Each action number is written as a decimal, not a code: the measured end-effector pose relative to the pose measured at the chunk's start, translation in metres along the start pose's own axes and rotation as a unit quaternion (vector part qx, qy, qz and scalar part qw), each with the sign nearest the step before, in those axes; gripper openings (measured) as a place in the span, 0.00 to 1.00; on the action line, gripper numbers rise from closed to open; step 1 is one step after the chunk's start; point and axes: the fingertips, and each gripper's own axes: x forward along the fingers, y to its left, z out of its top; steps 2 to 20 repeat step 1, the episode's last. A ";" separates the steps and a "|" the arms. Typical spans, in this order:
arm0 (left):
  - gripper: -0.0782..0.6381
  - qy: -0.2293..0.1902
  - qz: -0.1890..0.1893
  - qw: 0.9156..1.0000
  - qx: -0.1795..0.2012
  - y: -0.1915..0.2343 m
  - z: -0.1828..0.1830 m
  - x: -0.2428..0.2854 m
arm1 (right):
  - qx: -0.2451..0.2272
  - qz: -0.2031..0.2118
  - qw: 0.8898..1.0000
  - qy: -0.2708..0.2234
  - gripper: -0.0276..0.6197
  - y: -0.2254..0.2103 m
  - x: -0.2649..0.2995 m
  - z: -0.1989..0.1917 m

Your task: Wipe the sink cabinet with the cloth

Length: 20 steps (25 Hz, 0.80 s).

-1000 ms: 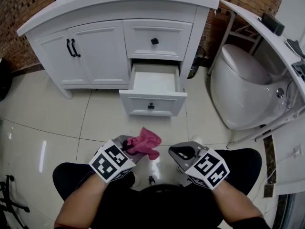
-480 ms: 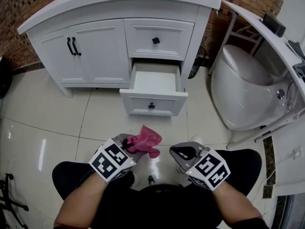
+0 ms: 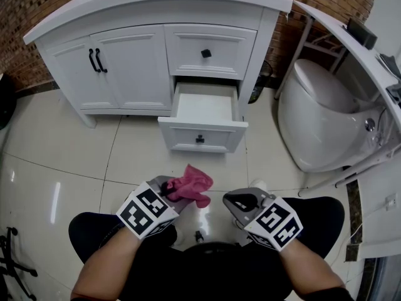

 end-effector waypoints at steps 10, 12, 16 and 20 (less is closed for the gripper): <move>0.24 -0.003 0.000 1.000 0.000 0.000 0.002 0.000 | 0.000 0.000 1.000 0.000 0.05 0.000 0.000 0.000; 0.24 -0.003 0.000 1.000 0.000 0.000 0.002 0.000 | 0.000 0.000 1.000 0.000 0.05 0.000 0.000 0.000; 0.24 -0.003 0.000 1.000 0.000 0.000 0.002 0.000 | 0.000 0.000 1.000 0.000 0.05 0.000 0.000 0.000; 0.24 -0.003 0.000 1.000 0.000 0.000 0.002 0.000 | 0.000 0.000 1.000 0.000 0.05 0.000 0.000 0.000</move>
